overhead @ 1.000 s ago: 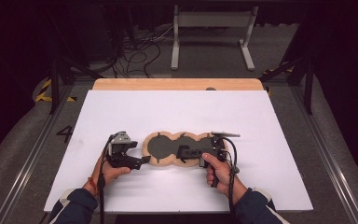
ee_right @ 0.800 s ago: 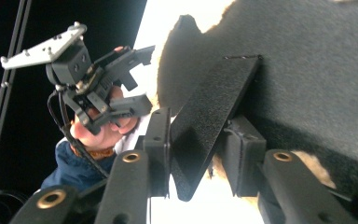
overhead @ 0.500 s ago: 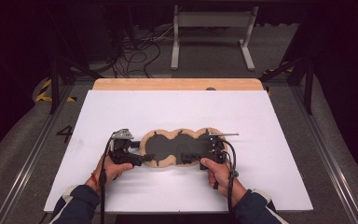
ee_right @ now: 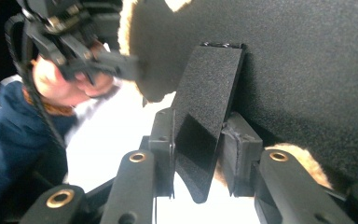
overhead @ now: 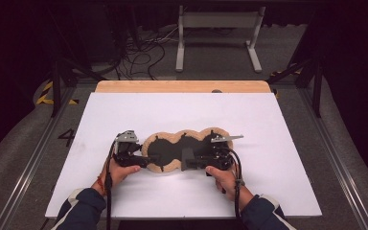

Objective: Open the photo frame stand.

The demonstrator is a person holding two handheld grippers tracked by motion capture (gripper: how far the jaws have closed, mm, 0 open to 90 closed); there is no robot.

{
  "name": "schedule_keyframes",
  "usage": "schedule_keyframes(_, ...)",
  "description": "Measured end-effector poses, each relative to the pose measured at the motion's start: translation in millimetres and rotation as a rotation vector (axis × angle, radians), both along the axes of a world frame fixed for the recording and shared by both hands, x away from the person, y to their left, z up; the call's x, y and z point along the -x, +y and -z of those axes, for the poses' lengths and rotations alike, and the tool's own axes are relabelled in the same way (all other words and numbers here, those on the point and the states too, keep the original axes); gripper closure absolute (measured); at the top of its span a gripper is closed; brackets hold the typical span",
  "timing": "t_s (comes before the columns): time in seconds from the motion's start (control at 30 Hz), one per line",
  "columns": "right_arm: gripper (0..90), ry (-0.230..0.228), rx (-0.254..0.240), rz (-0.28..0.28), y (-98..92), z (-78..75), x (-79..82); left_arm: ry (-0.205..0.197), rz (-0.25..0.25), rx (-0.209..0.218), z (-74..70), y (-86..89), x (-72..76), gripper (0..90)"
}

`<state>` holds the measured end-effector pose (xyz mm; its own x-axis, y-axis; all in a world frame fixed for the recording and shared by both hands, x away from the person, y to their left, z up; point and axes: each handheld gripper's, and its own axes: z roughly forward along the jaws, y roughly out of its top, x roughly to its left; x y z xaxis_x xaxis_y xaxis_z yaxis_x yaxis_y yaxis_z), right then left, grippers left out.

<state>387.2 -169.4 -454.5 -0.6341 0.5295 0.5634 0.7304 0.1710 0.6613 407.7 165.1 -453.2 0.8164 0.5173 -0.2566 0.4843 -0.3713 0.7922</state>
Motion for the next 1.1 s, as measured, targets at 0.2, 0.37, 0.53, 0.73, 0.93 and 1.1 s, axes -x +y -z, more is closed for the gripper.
schedule_keyframes(0.2,68.0,-0.081,0.065,-0.03,2.5,-4.9,7.4,-0.044,0.024,0.013,-7.1,5.6,9.3,46.6)
schedule_keyframes(0.37,67.0,-0.131,0.112,-0.053,4.0,-7.6,12.5,-0.072,0.036,0.015,-9.4,7.4,13.8,50.8)
schedule_keyframes(0.53,59.6,-0.186,0.194,-0.085,4.7,-13.6,22.9,-0.101,0.054,0.006,-13.0,6.9,19.9,53.1)
schedule_keyframes(0.73,56.5,-0.296,0.254,-0.08,-13.1,-32.5,39.8,-0.137,0.059,-0.019,-14.6,5.9,26.3,53.9)
schedule_keyframes(0.93,53.0,-0.45,0.271,-0.008,-47.0,-56.8,65.4,-0.172,0.064,-0.053,-16.8,4.5,31.1,53.9)
schedule_keyframes(1.1,45.5,-0.531,0.252,0.126,-77.0,-67.4,75.9,-0.189,0.055,-0.069,-18.0,2.3,36.8,54.1)
